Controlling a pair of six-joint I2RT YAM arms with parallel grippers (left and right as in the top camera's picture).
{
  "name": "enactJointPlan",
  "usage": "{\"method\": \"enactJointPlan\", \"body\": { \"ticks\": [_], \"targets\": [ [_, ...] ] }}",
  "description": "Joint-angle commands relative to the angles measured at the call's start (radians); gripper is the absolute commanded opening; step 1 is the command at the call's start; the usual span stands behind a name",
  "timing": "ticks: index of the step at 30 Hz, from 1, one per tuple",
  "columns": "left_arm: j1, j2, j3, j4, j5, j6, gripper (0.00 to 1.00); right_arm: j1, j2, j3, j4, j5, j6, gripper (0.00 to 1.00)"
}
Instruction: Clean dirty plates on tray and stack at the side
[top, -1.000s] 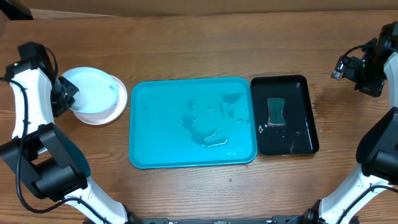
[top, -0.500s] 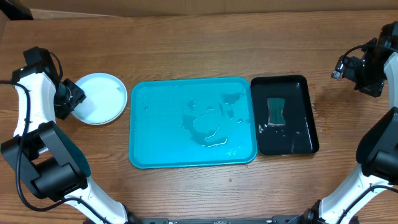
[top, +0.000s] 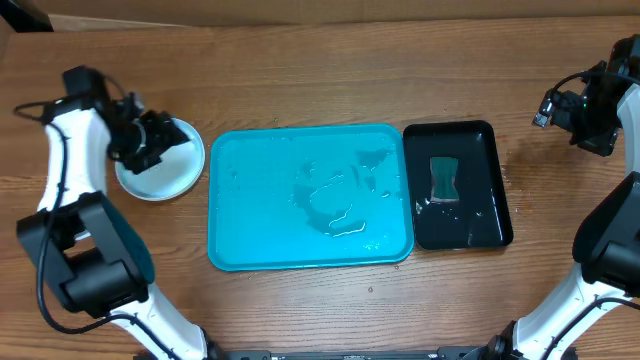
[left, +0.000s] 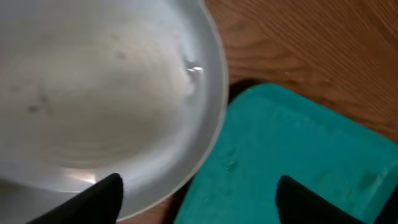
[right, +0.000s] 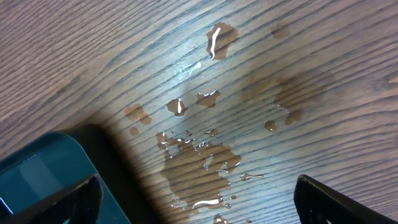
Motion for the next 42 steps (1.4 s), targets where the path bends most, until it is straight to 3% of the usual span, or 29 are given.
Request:
{"method": "enactJointPlan", "body": {
  "ticks": [1, 2, 15, 36, 42],
  "targets": [
    [-0.068, -0.021, -0.006, -0.002, 0.025, 0.037, 0.91, 0.002, -0.037, 0.02, 0.002, 0.006, 0.001, 1.0],
    [-0.087, -0.021, -0.006, -0.003, 0.01, 0.037, 1.0, 0.002, -0.037, 0.02, 0.002, 0.006, 0.001, 1.0],
    [-0.247, -0.021, -0.006, -0.002, -0.047, 0.037, 1.0, 0.002, -0.037, 0.02, 0.002, 0.006, 0.001, 1.0],
    [-0.253, -0.021, -0.006, -0.002, -0.047, 0.036, 1.0, 0.002, -0.042, 0.02, 0.002, 0.006, 0.001, 1.0],
    [-0.253, -0.021, -0.006, -0.002, -0.047, 0.036, 1.0, 0.025, -0.136, 0.02, 0.002, 0.006, 0.001, 1.0]
  ]
}}
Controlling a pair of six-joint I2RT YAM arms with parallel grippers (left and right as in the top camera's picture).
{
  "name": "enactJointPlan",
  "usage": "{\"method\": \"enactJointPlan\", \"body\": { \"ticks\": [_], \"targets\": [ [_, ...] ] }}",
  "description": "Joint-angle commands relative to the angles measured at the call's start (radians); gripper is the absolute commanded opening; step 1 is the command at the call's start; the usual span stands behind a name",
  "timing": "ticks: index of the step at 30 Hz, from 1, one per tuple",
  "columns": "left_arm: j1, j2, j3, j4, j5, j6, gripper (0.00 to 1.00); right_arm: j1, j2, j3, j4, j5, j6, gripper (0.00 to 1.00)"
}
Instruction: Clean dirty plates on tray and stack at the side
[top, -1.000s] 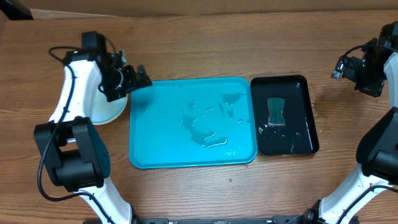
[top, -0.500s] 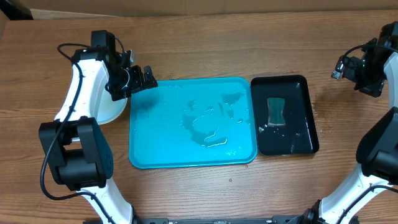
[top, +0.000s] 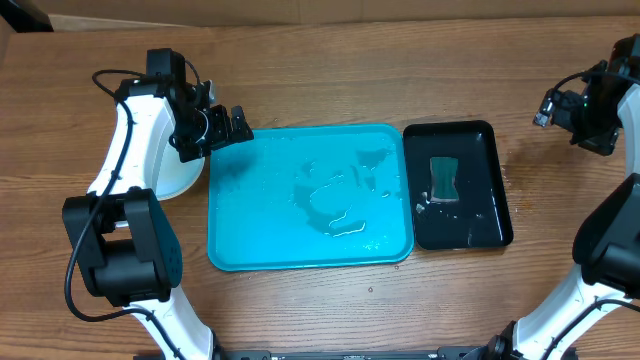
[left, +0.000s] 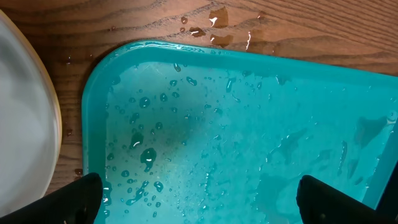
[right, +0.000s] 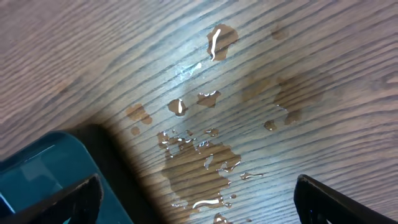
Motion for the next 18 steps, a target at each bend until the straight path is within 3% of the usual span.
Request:
{"method": "enactJointPlan", "body": {
  "ticks": [1, 9, 18],
  "targets": [
    [-0.001, -0.021, -0.006, -0.003, -0.007, 0.019, 1.0, 0.031, -0.153, 0.02, 0.003, 0.006, 0.001, 1.0],
    [-0.001, -0.021, -0.006, -0.003, -0.007, 0.019, 1.0, 0.197, -0.539, 0.02, 0.003, 0.006, 0.001, 1.0],
    [-0.001, -0.021, -0.006, -0.003, -0.007, 0.019, 1.0, 0.508, -0.965, 0.02, 0.002, 0.006, 0.001, 1.0]
  ]
}}
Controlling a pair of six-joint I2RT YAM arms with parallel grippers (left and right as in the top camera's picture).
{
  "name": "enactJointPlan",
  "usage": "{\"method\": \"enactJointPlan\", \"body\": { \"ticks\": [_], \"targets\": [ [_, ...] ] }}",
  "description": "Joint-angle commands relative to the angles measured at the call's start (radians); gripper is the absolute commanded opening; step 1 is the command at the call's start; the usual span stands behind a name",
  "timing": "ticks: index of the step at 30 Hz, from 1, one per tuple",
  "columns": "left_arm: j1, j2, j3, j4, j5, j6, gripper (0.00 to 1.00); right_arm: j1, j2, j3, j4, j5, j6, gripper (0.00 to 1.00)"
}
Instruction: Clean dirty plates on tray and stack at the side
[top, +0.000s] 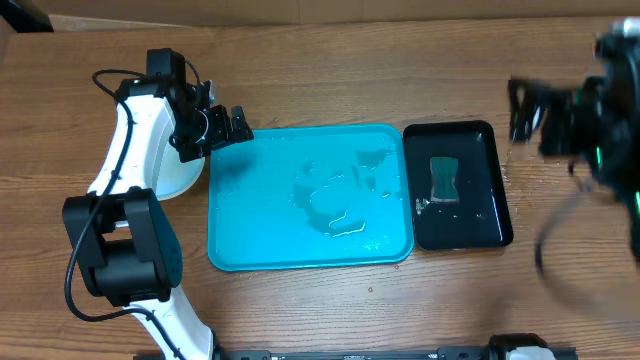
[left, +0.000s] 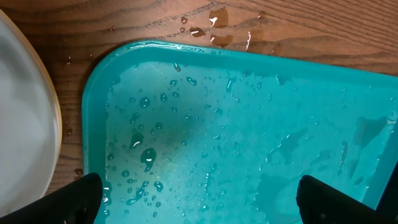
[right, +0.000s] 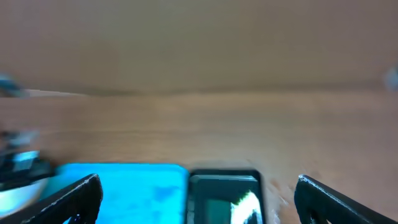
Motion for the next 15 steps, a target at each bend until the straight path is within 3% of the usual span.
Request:
{"method": "enactJointPlan", "body": {
  "ticks": [1, 9, 15],
  "targets": [
    [-0.001, -0.021, -0.006, -0.003, -0.006, 0.019, 1.0, 0.085, -0.113, 0.008, -0.003, 0.01, 0.0, 1.0],
    [-0.001, -0.021, -0.006, -0.003, -0.006, 0.019, 1.0, 0.114, -0.4, -0.066, -0.014, 0.077, -0.062, 1.0],
    [-0.001, -0.021, -0.006, -0.003, -0.006, 0.019, 1.0, 0.056, -0.64, -0.423, 0.202, 0.074, -0.061, 1.0]
  ]
}}
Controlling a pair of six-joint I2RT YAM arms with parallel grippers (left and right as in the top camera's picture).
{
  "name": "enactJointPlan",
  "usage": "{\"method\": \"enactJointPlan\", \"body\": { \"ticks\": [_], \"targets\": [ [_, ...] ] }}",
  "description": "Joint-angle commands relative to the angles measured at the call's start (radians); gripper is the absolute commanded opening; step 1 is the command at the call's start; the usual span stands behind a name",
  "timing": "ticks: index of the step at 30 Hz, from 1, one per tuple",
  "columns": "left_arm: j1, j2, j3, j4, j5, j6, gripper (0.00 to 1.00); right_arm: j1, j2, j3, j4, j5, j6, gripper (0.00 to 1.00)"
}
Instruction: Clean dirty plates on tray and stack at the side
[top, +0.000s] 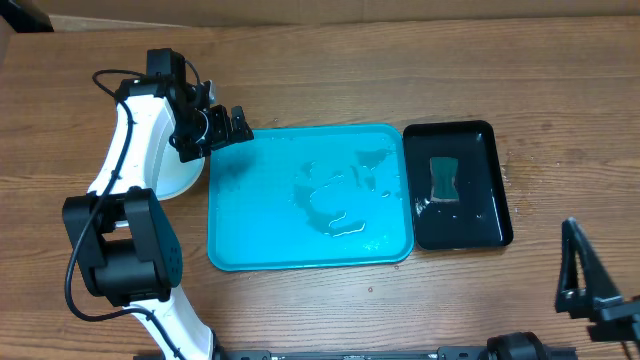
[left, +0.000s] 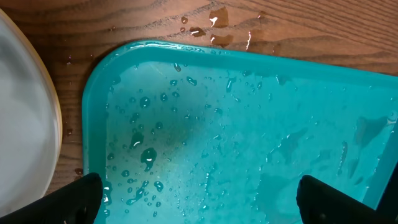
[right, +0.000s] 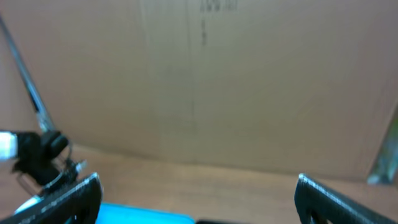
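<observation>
A white plate (top: 188, 172) lies on the table just left of the teal tray (top: 225, 255), partly under my left arm; its rim also shows in the left wrist view, plate (left: 25, 124). The tray (left: 236, 124) is wet and carries no plate. My left gripper (top: 225, 125) hangs open over the tray's far left corner, its fingers (left: 81, 199) with nothing between them. My right gripper (top: 585, 275) sits at the front right edge, open, its fingers (right: 68, 199) pointing at a cardboard wall.
A black tray (top: 495, 215) right of the teal one holds a green sponge (top: 444, 180) and some water. Water drops lie on the wood beyond the tray's far edge (left: 214, 25). A cardboard wall (right: 199, 81) stands behind the table.
My right arm was a blur at the far right of the table. Now it is down at the front right edge, its camera facing the cardboard wall. The left arm has not moved.
My left gripper first hung open right over the white plate left of the tray, my right over a wet patch at the far right. Then the left stood over the tray's far left corner, the plate staying put. Lastly the right arm shifted to the front right.
</observation>
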Motion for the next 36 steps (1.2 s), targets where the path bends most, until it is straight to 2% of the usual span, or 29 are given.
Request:
{"method": "enactJointPlan", "body": {
  "ticks": [1, 6, 11, 15, 22, 36],
  "targets": [
    [-0.001, -0.021, -0.006, -0.003, -0.006, 0.019, 1.0, -0.035, -0.091, -0.231, 0.117, 0.0, -0.01, 1.0],
    [-0.001, -0.021, -0.006, -0.003, -0.006, 0.019, 1.0, -0.077, -0.266, -0.655, 0.517, -0.072, -0.009, 1.0],
    [-0.001, -0.021, -0.006, -0.003, -0.006, 0.019, 1.0, -0.079, -0.41, -1.007, 0.912, -0.105, -0.005, 1.0],
    [-0.001, -0.021, -0.006, -0.003, -0.006, 0.019, 1.0, -0.088, -0.5, -1.203, 1.096, -0.098, -0.005, 1.0],
    [0.0, -0.021, -0.006, -0.003, -0.006, 0.019, 1.0, -0.113, -0.546, -1.363, 1.145, -0.098, -0.002, 1.0],
    [0.0, -0.021, -0.006, -0.003, -0.006, 0.019, 1.0, -0.113, -0.546, -1.487, 1.12, -0.099, -0.001, 1.0]
  ]
}}
